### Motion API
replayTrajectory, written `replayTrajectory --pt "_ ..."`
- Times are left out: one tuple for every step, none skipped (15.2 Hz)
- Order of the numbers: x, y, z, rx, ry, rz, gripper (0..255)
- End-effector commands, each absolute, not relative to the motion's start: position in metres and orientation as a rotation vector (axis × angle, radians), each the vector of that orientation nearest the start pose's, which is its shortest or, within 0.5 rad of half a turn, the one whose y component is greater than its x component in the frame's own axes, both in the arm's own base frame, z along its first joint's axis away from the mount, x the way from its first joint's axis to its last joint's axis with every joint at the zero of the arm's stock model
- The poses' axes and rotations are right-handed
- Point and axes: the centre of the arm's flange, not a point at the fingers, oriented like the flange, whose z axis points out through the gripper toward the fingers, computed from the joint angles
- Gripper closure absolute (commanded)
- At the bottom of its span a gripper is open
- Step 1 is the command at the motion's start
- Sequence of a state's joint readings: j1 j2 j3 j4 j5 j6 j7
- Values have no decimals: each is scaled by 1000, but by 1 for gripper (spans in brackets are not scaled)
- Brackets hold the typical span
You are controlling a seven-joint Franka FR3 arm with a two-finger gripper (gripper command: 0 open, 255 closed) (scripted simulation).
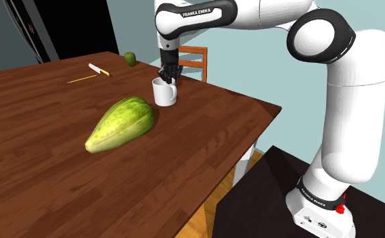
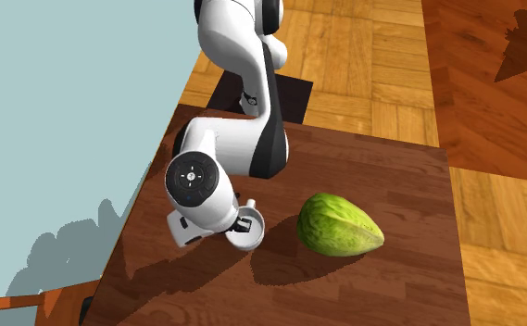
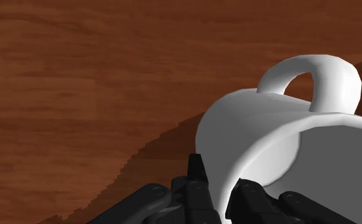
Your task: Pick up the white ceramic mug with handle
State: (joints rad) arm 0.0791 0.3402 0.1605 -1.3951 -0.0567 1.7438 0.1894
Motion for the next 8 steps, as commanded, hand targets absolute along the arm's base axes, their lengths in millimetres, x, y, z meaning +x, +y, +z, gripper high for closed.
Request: replayTrajectory --pt "650 137 530 -3140 -79 -21 255" --pt "650 137 535 -3140 -79 -21 255" --pt "650 137 540 -3140 -79 -21 255" --pt "650 137 546 -3140 -79 -21 255" --pt "650 137 551 -3140 -79 -21 255" --pt "650 137 556 -3140 -79 -21 255" --pt "650 137 561 -3140 -79 -21 255" --pt "650 137 567 -3140 -79 -21 255"
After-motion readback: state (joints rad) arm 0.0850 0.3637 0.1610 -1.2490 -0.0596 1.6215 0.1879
